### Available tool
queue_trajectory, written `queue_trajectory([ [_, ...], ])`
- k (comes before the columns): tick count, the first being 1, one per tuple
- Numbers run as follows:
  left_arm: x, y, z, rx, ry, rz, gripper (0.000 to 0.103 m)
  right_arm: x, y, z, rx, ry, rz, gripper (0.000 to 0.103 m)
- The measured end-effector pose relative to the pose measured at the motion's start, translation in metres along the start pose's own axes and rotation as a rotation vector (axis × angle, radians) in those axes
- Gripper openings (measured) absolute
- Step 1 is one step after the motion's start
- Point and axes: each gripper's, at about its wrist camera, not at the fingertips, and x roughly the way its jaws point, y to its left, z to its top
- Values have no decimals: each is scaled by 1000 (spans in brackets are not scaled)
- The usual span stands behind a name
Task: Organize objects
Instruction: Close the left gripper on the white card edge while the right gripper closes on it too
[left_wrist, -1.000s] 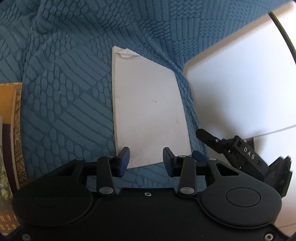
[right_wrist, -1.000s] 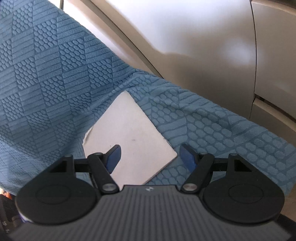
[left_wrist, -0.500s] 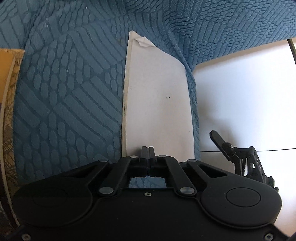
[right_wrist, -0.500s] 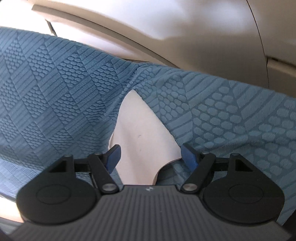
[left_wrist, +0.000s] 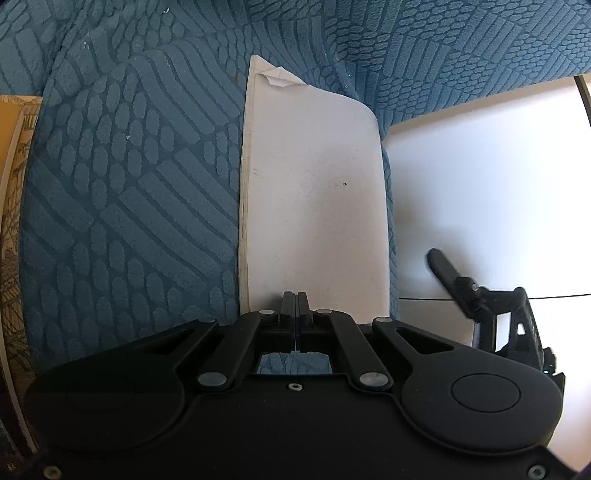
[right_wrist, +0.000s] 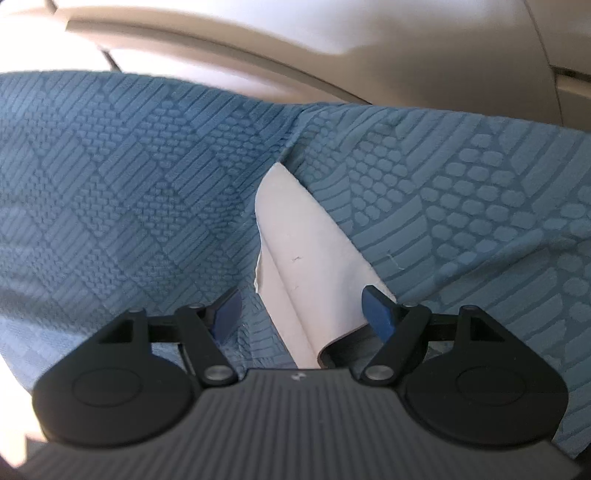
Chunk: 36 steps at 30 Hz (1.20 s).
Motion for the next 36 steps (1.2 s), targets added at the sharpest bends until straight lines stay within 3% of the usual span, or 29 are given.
queue_trajectory([
  [4, 0, 1, 0, -8, 1, -7, 2, 6, 13, -7, -107, 7, -57, 73],
  [11, 2, 2, -1, -12, 5, -8, 4, 4, 6, -15, -59, 11, -76, 74],
  [13, 4, 3, -1, -16, 9, -17, 4, 13, -5, -19, 22, 73, -38, 71],
  [19, 6, 0, -1, -2, 13, -16, 4, 17, -13, -17, 105, 21, -21, 67],
  [22, 6, -1, 0, -9, 10, -18, 4, 20, -11, -16, 90, 13, -21, 66],
  [27, -4, 5, 0, -76, -7, -38, 5, 22, -6, -14, 84, 11, 30, 57],
  [30, -14, 7, 2, -118, -27, -73, 25, 23, 0, -14, 74, 17, 67, 57],
  [32, -22, 6, 3, -139, -41, -97, 43, 26, 5, -13, 76, 21, 92, 56],
  [36, -38, -1, 2, -146, -73, -120, 59, 31, 10, -9, 105, 26, 161, 57],
])
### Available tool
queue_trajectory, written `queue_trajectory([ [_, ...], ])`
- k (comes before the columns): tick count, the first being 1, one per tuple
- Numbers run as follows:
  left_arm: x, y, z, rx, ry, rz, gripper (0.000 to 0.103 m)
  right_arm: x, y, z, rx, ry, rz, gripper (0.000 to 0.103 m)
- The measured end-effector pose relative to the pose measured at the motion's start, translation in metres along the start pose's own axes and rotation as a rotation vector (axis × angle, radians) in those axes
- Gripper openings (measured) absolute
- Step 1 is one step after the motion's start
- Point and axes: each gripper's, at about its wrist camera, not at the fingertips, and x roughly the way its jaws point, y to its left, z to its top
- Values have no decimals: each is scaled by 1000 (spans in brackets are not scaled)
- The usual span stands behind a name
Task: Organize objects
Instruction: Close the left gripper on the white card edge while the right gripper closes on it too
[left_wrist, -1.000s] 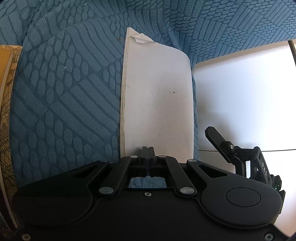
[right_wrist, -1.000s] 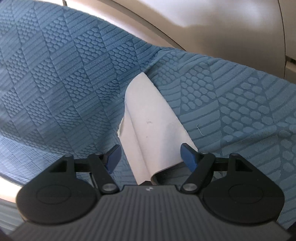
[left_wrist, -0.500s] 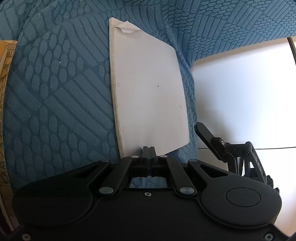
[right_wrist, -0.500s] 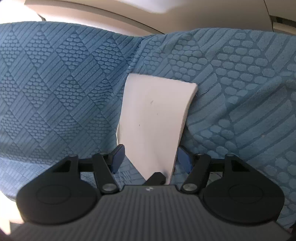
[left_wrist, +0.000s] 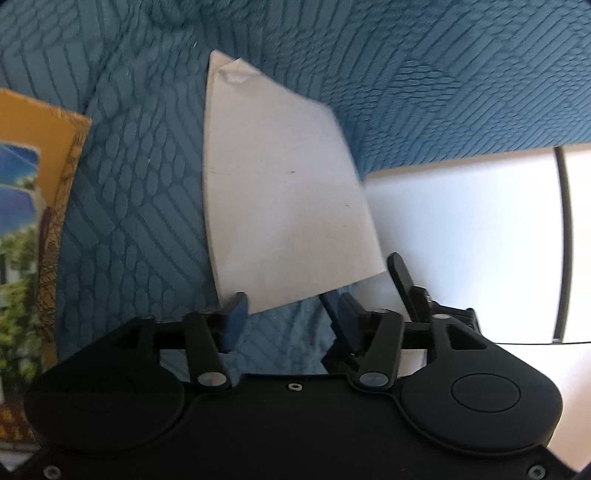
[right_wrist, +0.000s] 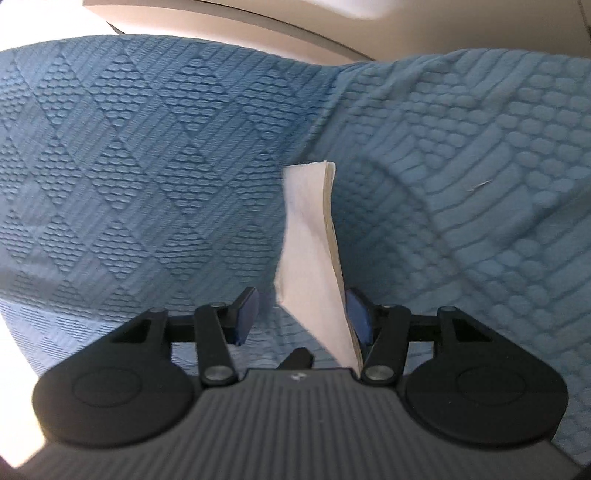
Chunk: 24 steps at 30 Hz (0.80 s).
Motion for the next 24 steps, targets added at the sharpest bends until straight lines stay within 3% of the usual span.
queue_trajectory([
  [1, -3, -1, -1, -14, -1, -6, 65, 2, 2, 0, 0, 3, 10, 57],
  [4, -5, 2, -5, -61, 12, -44, 68, 8, 5, -1, 16, 29, 45, 57],
  [9, -3, 22, -7, -185, 14, -102, 68, 14, 12, -1, 32, 47, 93, 56],
  [12, 1, 25, -2, -225, -27, -125, 63, 17, 10, -1, 52, 54, 86, 56],
  [15, -1, 26, 1, -241, -56, -132, 52, 18, 8, -2, 68, 60, 86, 56],
  [19, -4, 24, 1, -244, -97, -128, 23, 18, 8, -3, 76, 61, 88, 56],
  [24, -10, 18, 3, -226, -138, -119, 11, 18, 7, -5, 80, 73, 89, 56],
])
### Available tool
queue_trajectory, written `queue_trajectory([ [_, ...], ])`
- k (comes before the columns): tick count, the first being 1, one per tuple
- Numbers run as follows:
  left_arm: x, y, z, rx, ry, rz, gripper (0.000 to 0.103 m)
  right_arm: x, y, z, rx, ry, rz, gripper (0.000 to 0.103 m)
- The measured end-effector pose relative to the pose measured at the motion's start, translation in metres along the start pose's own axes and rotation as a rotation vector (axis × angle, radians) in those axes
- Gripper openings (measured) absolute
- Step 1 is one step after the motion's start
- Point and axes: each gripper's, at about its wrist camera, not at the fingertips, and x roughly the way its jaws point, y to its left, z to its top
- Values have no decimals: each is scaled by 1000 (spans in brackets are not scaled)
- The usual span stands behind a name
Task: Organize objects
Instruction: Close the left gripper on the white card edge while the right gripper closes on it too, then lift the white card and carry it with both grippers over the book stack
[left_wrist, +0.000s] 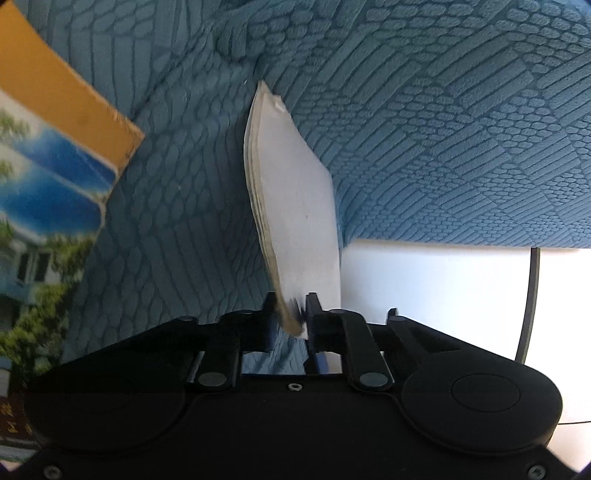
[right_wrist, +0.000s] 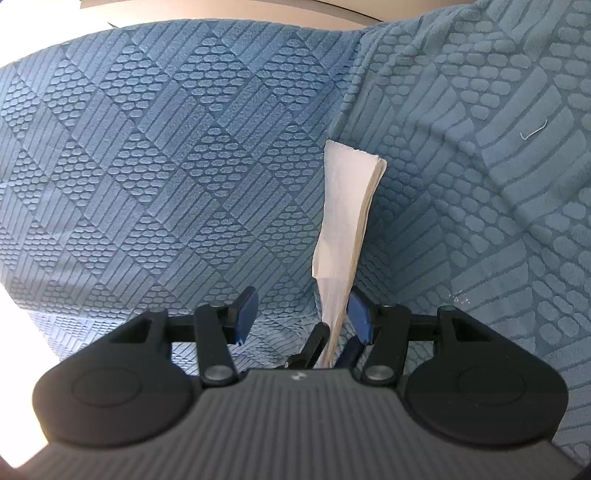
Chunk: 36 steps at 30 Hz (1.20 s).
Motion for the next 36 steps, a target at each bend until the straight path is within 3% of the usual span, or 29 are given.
queue_trajectory([
  [8, -16, -15, -6, 72, -36, 17, 6, 8, 0, 1, -11, 17, -38, 56],
  [13, -25, -23, -9, 93, -39, 10, 6, 8, -3, 6, -5, -25, -95, 54],
  [14, -26, -23, -10, 98, -39, 11, 6, 7, -3, 5, -6, -35, -107, 40],
  [17, -30, -23, -11, 97, -36, 13, 6, 4, -2, 3, -23, -58, -140, 18],
  [20, -34, -26, -11, 115, -34, 25, 6, 2, 2, 1, -42, -63, -128, 12],
  [24, -42, -35, -18, 143, -29, 24, 7, -5, 15, -8, -113, -56, -121, 9],
  [27, -72, -29, -14, 138, -19, -3, 8, -17, 23, -17, -137, -44, -101, 9],
  [32, -97, -40, -40, 187, -12, 6, 9, -42, 43, -37, -189, -53, -103, 9],
  [36, -148, -40, -59, 221, 0, 40, 10, -64, 60, -45, -195, -31, -106, 9],
])
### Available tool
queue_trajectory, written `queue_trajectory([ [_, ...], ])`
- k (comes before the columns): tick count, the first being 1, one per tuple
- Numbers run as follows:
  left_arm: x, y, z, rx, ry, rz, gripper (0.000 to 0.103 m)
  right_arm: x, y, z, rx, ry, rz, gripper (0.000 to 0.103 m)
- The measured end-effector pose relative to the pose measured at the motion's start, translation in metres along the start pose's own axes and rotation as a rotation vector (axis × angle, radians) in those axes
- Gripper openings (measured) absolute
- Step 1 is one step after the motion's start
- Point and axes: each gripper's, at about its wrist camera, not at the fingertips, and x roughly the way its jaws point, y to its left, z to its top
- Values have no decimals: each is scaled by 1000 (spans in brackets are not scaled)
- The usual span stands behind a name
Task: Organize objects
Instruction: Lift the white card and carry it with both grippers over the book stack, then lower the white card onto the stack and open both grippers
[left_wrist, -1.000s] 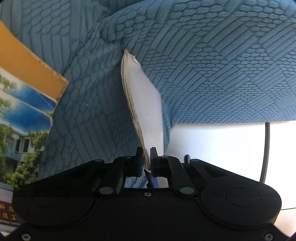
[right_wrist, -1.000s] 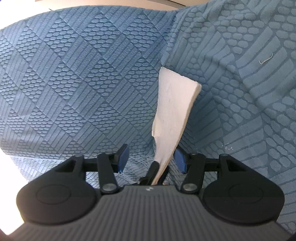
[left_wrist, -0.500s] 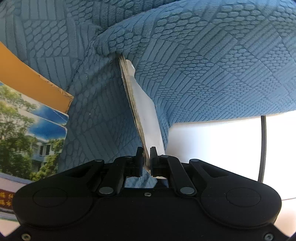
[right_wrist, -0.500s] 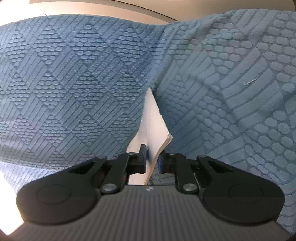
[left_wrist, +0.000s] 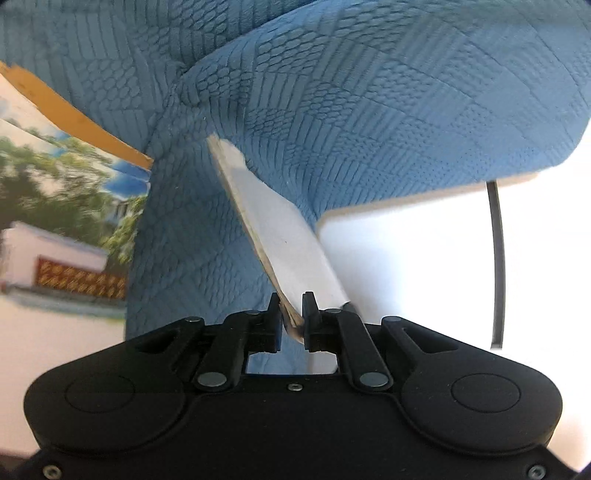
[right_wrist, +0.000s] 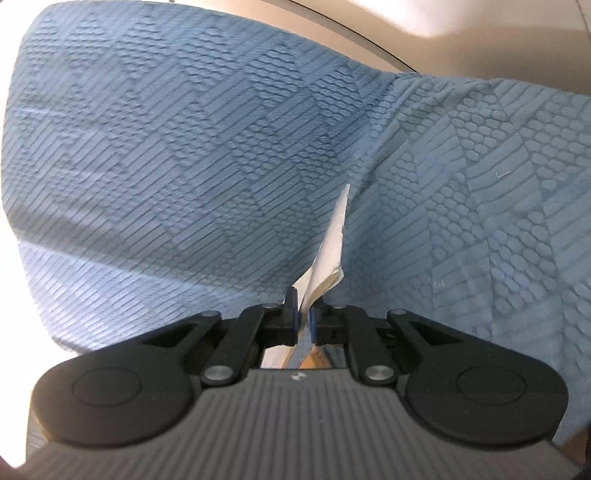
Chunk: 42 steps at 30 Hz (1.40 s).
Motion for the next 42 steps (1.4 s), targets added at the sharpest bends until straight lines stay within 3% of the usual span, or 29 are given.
queue_trajectory([
  [12, -102, -55, 0, 57, -31, -27, 11, -35, 105, -31, -153, 33, 28, 9],
  [20, -170, -34, 11, 38, -95, -35, 11, -33, 146, -74, -236, 127, 56, 10],
  [29, -197, 19, 11, 37, -102, 42, 11, -11, 136, -133, -339, 191, 37, 10],
  [35, -191, 50, 7, 76, -72, 122, 11, 3, 108, -160, -363, 212, 14, 10],
  [42, -177, 83, 3, 56, -39, 146, 12, 15, 85, -179, -391, 224, -38, 12],
])
